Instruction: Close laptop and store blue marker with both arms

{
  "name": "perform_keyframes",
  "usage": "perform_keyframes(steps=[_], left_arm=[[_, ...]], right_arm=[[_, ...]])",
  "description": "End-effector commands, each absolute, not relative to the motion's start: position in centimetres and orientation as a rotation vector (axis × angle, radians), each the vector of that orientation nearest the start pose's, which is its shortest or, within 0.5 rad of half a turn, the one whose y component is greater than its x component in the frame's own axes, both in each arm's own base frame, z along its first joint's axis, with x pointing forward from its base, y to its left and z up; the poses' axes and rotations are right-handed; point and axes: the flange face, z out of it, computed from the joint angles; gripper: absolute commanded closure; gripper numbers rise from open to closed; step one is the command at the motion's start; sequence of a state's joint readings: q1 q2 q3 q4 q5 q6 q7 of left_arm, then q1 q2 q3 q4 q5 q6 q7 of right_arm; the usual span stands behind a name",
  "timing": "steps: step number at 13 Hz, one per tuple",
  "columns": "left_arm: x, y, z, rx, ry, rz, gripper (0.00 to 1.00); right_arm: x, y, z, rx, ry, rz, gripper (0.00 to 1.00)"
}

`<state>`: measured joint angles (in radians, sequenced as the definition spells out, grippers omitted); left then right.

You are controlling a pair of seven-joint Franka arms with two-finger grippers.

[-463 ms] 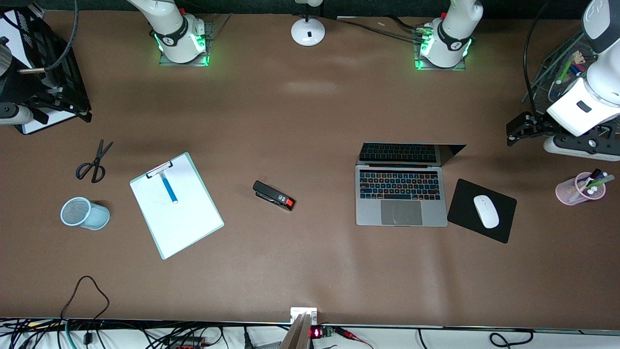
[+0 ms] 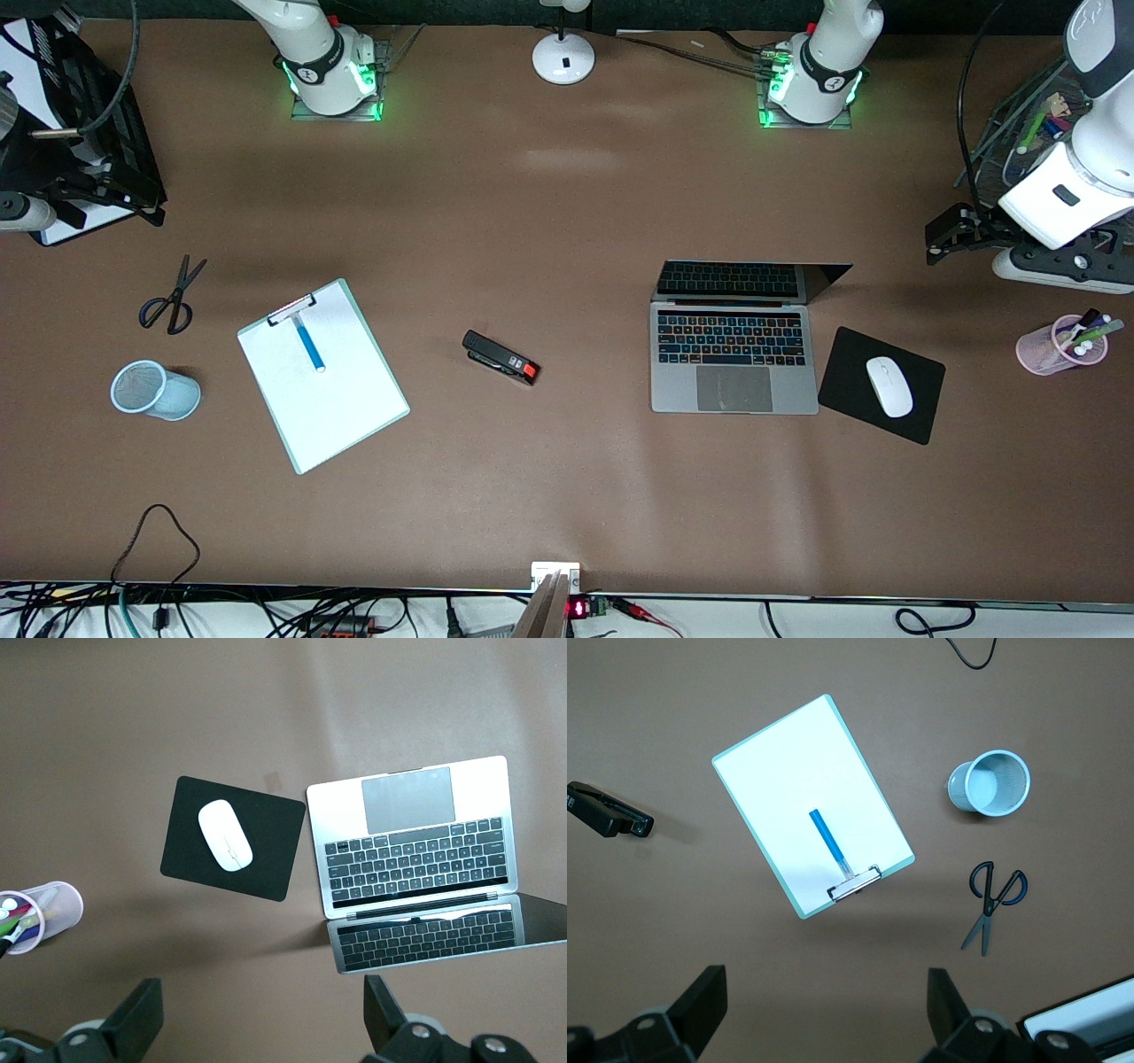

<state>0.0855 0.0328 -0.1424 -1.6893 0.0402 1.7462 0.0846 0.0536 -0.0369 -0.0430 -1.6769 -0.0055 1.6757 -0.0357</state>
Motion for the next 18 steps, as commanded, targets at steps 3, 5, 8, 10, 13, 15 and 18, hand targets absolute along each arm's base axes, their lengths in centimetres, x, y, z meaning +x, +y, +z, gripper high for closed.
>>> perform_keyframes(steps=[3, 5, 8, 10, 13, 15, 18], left_arm=[[57.8, -2.6, 57.0, -3.102, 0.246, -0.024, 0.0], [58.1, -2.6, 56.0, -3.107, 0.244, 0.026, 0.0], [58.4, -2.6, 56.1, -3.111, 0.248, 0.021, 0.0], [59.2, -2.5, 55.1, -3.109, 0.258, 0.042, 0.0], [59.8, -2.4, 53.9, -3.111, 0.28, 0.085, 0.14], [59.3, -2.8, 53.6, -3.119, 0.281, 0.156, 0.6], [59.1, -3.3, 53.6, -3.119, 0.292, 0.168, 1.0]], right_arm=[[55.5, 0.3, 60.9, -3.153, -0.072, -0.072, 0.0], [55.5, 0.3, 60.9, -3.152, -0.072, -0.07, 0.0], [55.5, 0.3, 60.9, -3.147, -0.057, -0.072, 0.0], [55.8, 0.3, 60.4, -3.146, -0.052, -0.06, 0.0], [57.0, 0.2, 58.4, -3.154, -0.048, -0.031, 0.0], [57.9, -0.2, 56.3, -3.157, -0.039, 0.029, 0.0], [59.0, -0.1, 53.3, -3.153, -0.044, 0.106, 0.0]])
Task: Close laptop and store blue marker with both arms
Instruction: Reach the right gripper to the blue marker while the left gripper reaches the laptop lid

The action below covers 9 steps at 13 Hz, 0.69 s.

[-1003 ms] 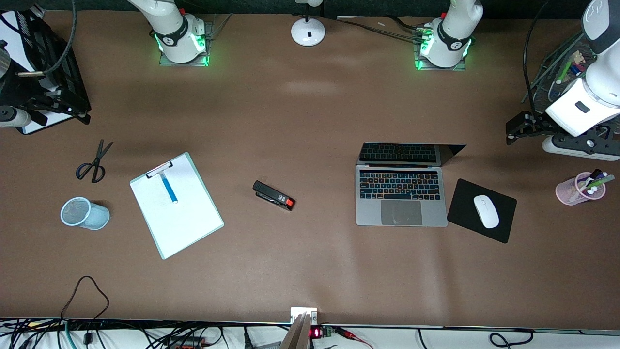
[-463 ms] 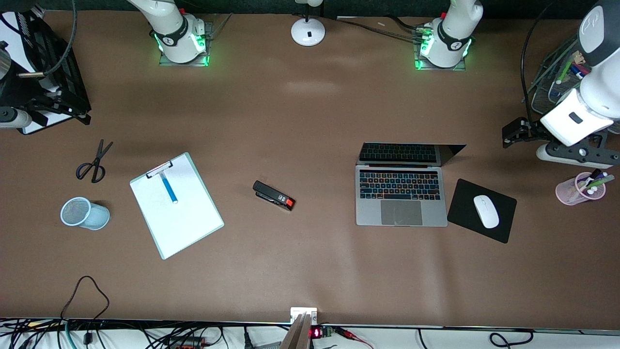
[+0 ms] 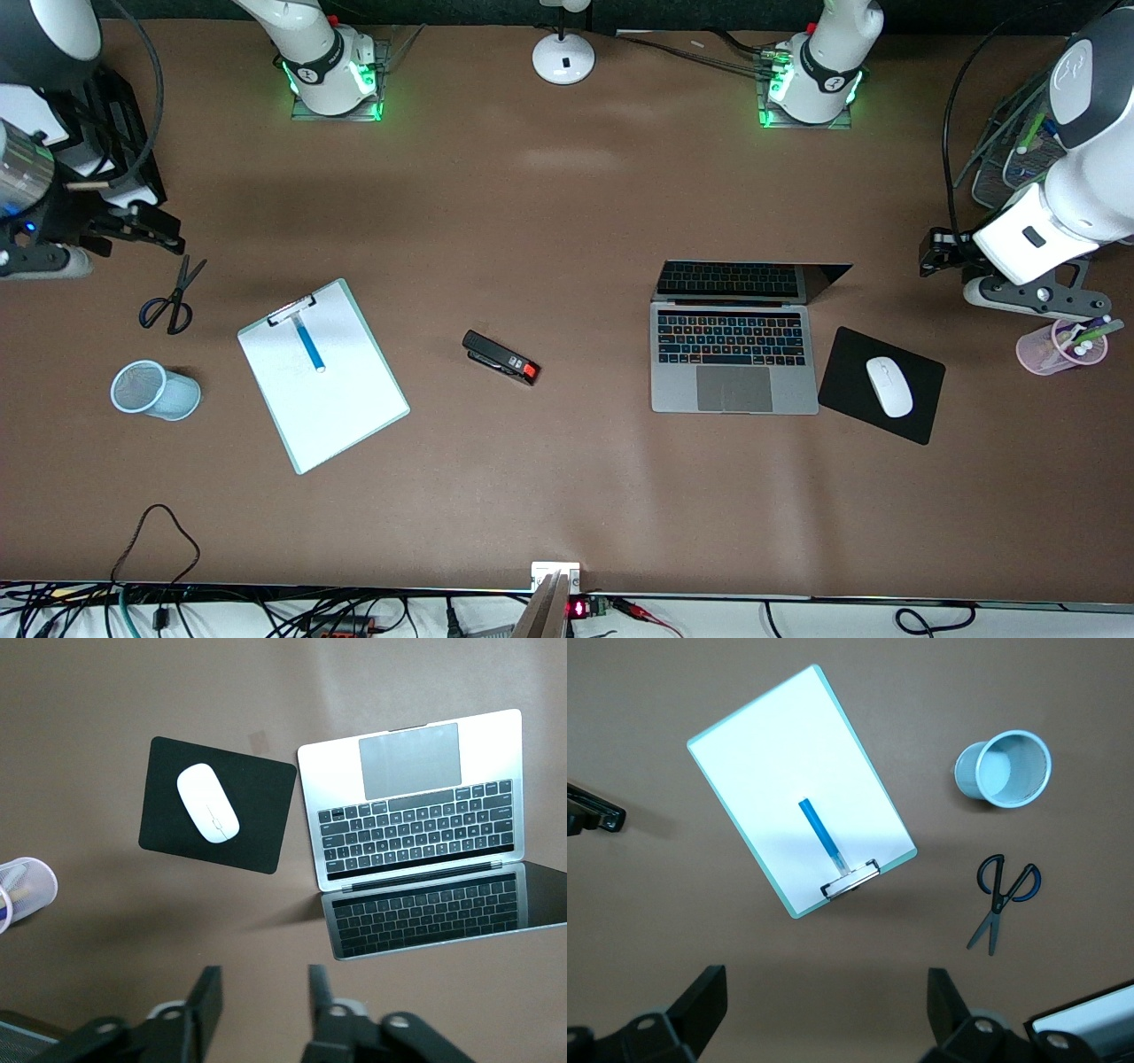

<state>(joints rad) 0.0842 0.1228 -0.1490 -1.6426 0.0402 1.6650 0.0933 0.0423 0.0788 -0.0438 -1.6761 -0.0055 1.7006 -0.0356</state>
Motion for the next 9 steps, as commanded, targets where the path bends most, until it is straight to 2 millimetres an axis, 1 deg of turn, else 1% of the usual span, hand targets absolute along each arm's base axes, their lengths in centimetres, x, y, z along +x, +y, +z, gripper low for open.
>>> perform_keyframes(steps=[1, 2, 3, 4, 5, 6, 7, 8, 9], left_arm=[[59.1, -3.4, 53.5, -3.12, 0.295, 0.176, 1.0], [58.9, -3.8, 53.5, -3.118, 0.302, 0.192, 1.0], [58.7, -4.5, 53.4, -3.117, 0.301, 0.218, 1.0], [58.2, -6.3, 53.5, -3.112, 0.282, 0.246, 1.0], [57.6, -7.5, 53.5, -3.109, 0.212, 0.283, 1.0], [56.6, -9.9, 53.4, -3.095, 0.145, 0.345, 1.0], [55.8, -12.2, 53.3, -3.083, 0.095, 0.371, 1.0], [55.1, -14.2, 53.2, -3.074, 0.071, 0.376, 1.0], [54.7, -15.1, 52.8, -3.076, 0.069, 0.393, 1.0]], right_arm=[[59.5, -0.2, 51.9, -3.153, -0.057, 0.14, 0.0], [59.8, -0.3, 50.8, -3.153, -0.057, 0.17, 0.0], [60.0, -0.2, 50.4, -3.151, -0.059, 0.177, 0.0], [60.1, -0.2, 50.3, -3.15, -0.059, 0.179, 0.0], [60.4, -0.2, 50.5, -3.153, -0.059, 0.165, 0.0], [60.9, 0.1, 49.6, -3.154, -0.07, 0.182, 0.0], [61.4, 0.2, 48.7, -3.152, -0.072, 0.196, 0.0], [62.2, 0.6, 46.7, -3.15, -0.082, 0.22, 0.0], [62.9, 1.1, 45.3, -3.151, -0.095, 0.24, 0.0]])
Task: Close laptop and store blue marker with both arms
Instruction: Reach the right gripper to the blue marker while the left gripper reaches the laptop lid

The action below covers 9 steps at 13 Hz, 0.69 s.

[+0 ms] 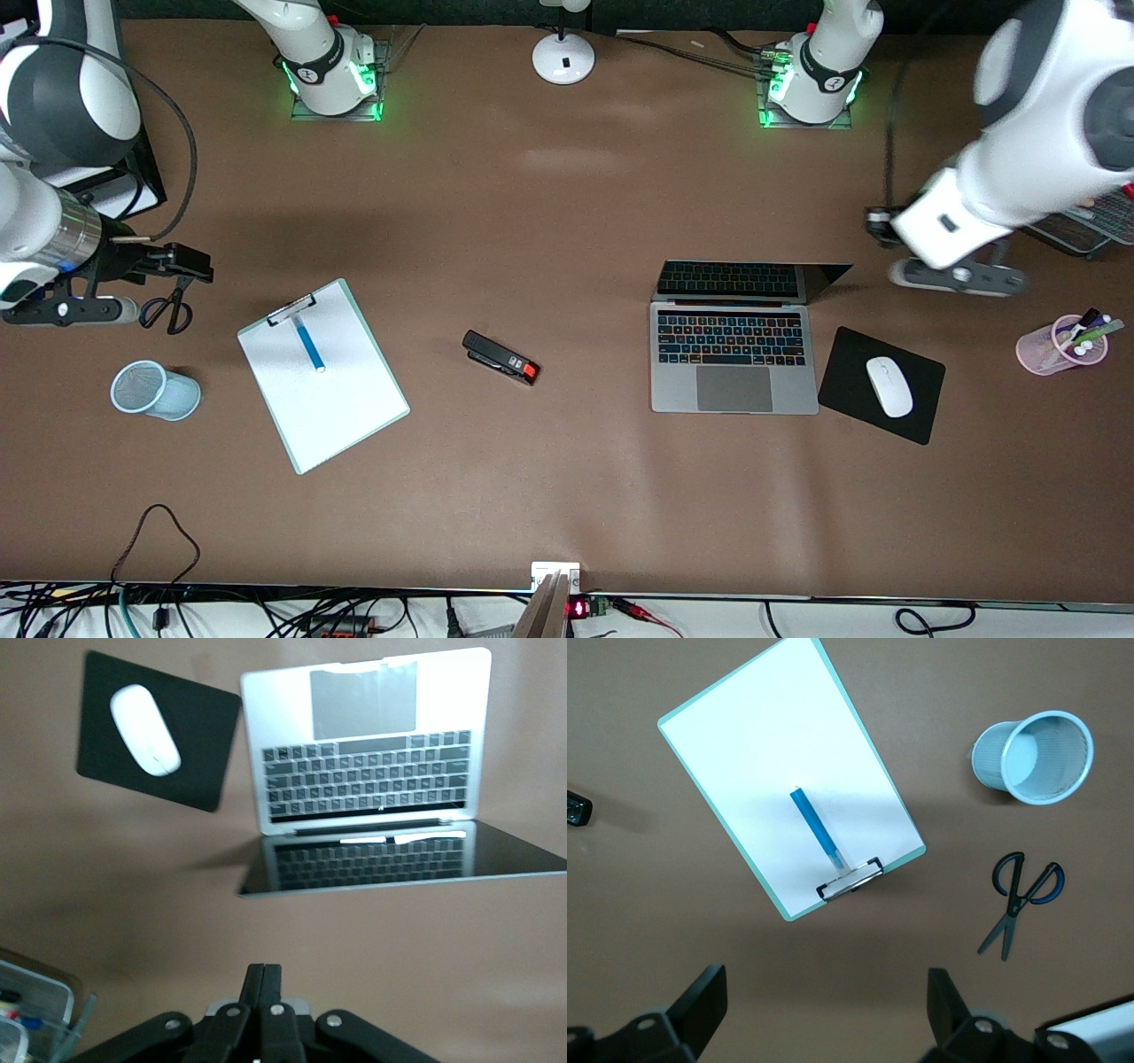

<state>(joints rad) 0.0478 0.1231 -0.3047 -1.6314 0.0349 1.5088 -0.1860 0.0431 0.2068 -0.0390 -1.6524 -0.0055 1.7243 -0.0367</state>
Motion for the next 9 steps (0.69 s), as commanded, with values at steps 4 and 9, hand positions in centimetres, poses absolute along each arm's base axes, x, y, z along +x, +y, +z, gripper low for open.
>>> perform_keyframes(steps=[4, 9], left_arm=[[51.8, -17.1, 48.4, -3.134, 0.035, 0.446, 1.0], [47.9, -21.4, 41.1, -3.145, 0.02, 0.24, 1.0]], right_arm=[[64.1, 1.3, 41.9, -3.143, -0.174, 0.267, 0.0], [64.7, 0.8, 36.4, -3.106, -0.399, 0.244, 0.0]])
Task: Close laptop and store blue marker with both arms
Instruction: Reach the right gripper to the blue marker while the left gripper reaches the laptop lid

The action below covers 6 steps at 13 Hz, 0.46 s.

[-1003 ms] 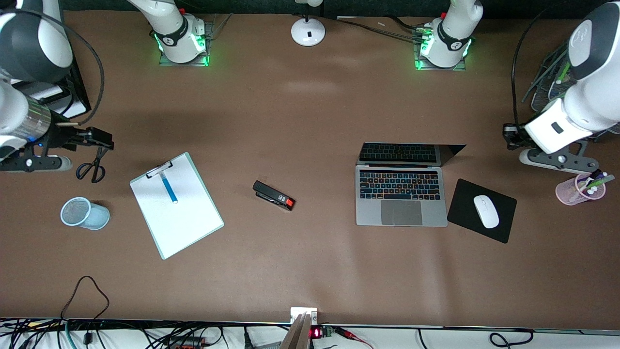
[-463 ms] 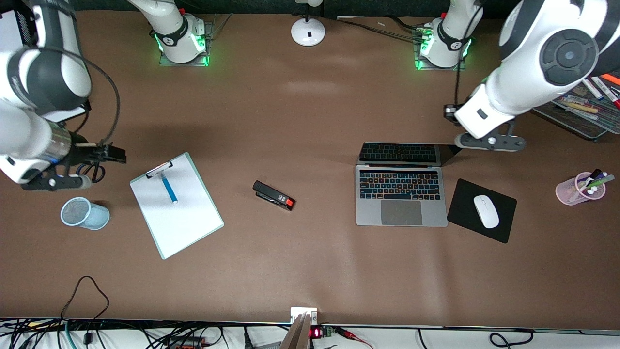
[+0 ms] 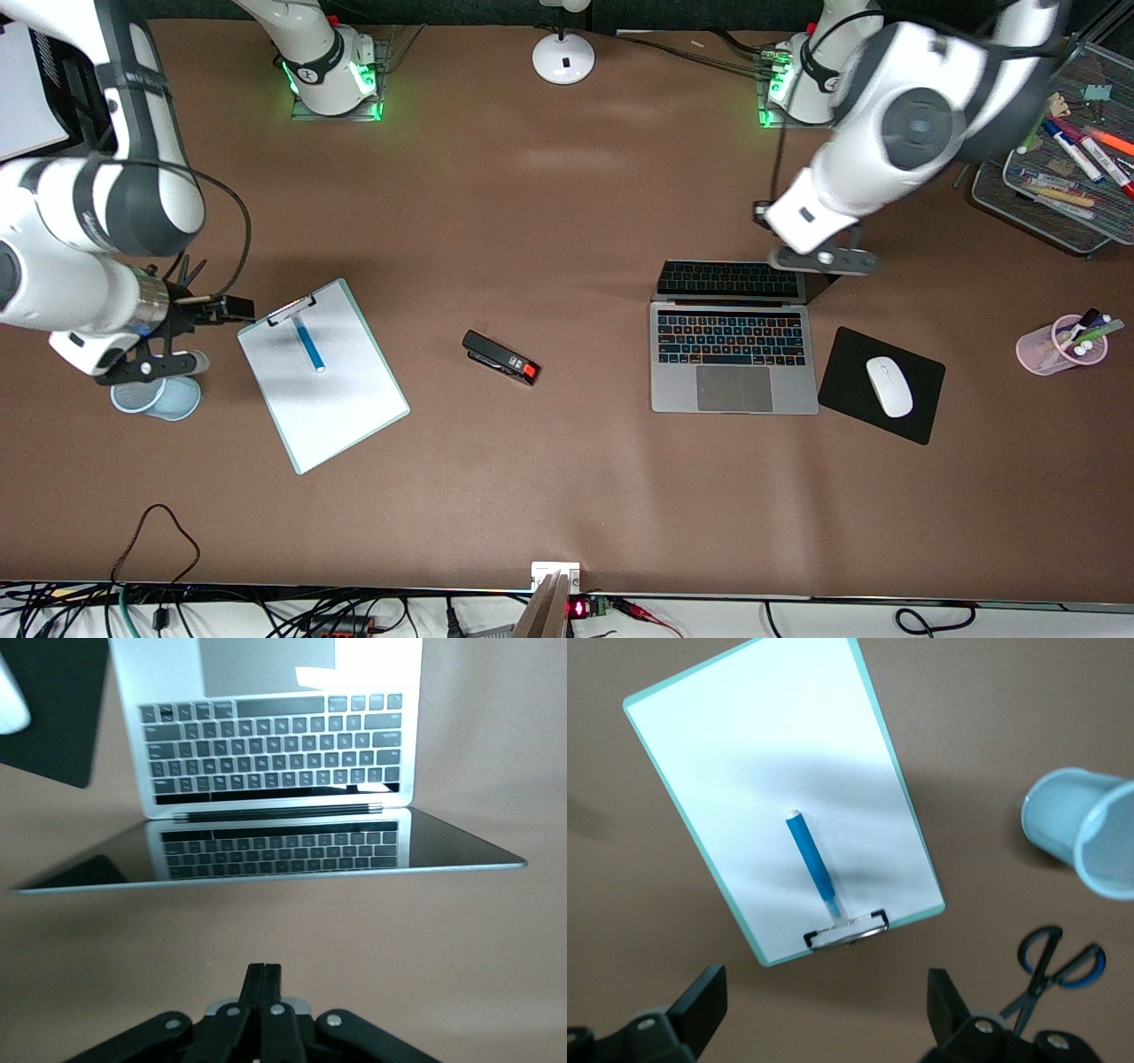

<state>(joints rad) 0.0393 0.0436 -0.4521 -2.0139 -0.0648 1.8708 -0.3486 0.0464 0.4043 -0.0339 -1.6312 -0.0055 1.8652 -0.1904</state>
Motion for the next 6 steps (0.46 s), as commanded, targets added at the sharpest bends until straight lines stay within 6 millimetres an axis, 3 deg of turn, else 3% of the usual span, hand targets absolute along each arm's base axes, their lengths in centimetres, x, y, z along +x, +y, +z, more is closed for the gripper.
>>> perform_keyframes(steps=[1, 3, 6], left_arm=[[47.7, -21.1, 39.5, -3.154, 0.011, 0.21, 1.0], [46.9, -20.7, 36.9, -3.158, 0.005, 0.18, 1.0], [47.9, -20.5, 35.5, -3.172, 0.013, 0.124, 1.0]], right_arm=[[64.7, 0.8, 35.9, -3.104, -0.408, 0.235, 0.0], [64.5, 0.9, 34.8, -3.103, -0.45, 0.204, 0.1], [64.2, 1.4, 31.8, -3.077, -0.621, 0.108, 0.13]])
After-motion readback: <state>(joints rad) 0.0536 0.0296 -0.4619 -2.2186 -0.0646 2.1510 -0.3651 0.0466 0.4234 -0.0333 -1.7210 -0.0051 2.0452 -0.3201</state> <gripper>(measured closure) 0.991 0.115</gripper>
